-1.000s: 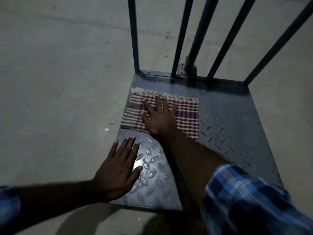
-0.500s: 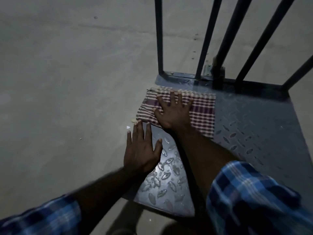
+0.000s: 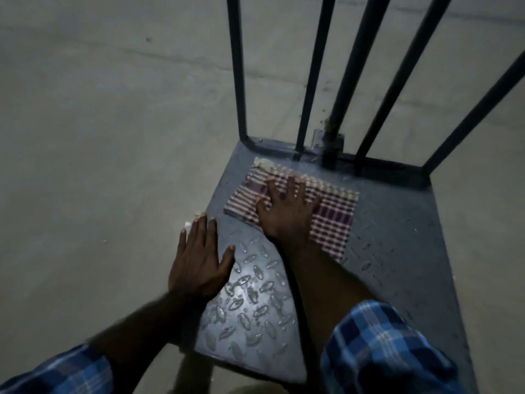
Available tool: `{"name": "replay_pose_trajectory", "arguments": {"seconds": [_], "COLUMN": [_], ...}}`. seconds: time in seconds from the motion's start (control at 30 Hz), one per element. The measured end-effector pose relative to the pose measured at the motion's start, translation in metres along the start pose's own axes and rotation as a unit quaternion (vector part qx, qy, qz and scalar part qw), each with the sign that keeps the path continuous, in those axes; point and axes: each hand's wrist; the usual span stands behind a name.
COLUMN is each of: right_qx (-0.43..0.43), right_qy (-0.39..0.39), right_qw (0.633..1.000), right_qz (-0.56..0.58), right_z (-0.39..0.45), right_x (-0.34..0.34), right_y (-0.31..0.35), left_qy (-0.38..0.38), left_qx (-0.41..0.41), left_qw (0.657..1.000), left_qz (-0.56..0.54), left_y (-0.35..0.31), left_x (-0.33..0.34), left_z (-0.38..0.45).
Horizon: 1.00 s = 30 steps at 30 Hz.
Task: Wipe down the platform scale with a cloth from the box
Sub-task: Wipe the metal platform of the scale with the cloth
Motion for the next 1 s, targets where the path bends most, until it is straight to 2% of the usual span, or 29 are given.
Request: {"name": "replay_pose_trajectory", "arguments": {"seconds": [0.07, 0.17, 0.23, 0.33, 0.43, 0.5, 0.57, 0.67, 0.7, 0.77, 0.87, 0.93, 1.0], "right_qx": [-0.025, -0.154, -0.186, -0.097, 0.043, 0.096, 0.081, -0.014, -0.010, 0.052, 0.144, 0.118, 0.062], "right_qy": [-0.002, -0.058, -0.064, -0.056, 0.011, 0.053, 0.072, 0.063, 0.060, 0.021, 0.020, -0.009, 0.013], "right_qw": [0.999, 0.986, 0.980, 0.994, 0.999, 0.993, 0.994, 0.997, 0.997, 0.997, 0.988, 0.991, 0.995], "right_qz": [0.024, 0.020, 0.008, 0.020, -0.016, -0.051, -0.024, -0.045, -0.049, -0.062, -0.059, -0.059, -0.073], "right_z": [-0.001, -0.012, -0.025, -0.044, -0.056, -0.064, -0.078, -0.107, -0.111, -0.113, -0.091, -0.077, -0.066], "right_x": [-0.002, 0.003, 0.004, -0.002, 0.009, 0.013, 0.009, -0.002, 0.000, 0.000, -0.008, -0.010, -0.008], "right_y": [0.002, -0.002, -0.014, -0.048, -0.115, -0.156, -0.178, -0.192, -0.198, -0.210, -0.210, -0.206, -0.203], "left_qy": [-0.005, -0.008, -0.004, -0.014, -0.006, -0.006, -0.005, -0.002, 0.001, 0.021, 0.031, 0.014, 0.020], "left_qx": [0.002, -0.003, 0.002, 0.007, 0.002, 0.004, 0.002, 0.004, 0.003, 0.001, 0.020, 0.020, 0.037], "left_qw": [1.000, 1.000, 1.000, 1.000, 1.000, 1.000, 1.000, 1.000, 0.999, 0.999, 0.999, 0.999, 0.998], "left_qz": [0.007, 0.005, 0.016, 0.020, 0.012, 0.011, 0.010, 0.024, 0.033, 0.040, 0.038, 0.032, 0.036], "left_y": [0.001, 0.003, 0.002, 0.000, -0.004, -0.005, -0.006, -0.008, -0.007, -0.008, -0.002, 0.000, 0.003], "left_x": [0.001, -0.003, -0.003, -0.005, -0.007, -0.007, -0.008, -0.009, -0.009, -0.010, -0.006, -0.006, -0.004], "left_z": [-0.001, 0.007, 0.007, 0.005, 0.004, 0.003, 0.001, 0.000, -0.001, -0.003, 0.002, 0.008, 0.010]}}
Point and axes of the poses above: each hand's wrist, its own z-axis towards the middle knuckle, its own x-axis out of the palm, y = z × x, and after that the axes turned 13 degrees about -z, right-handed
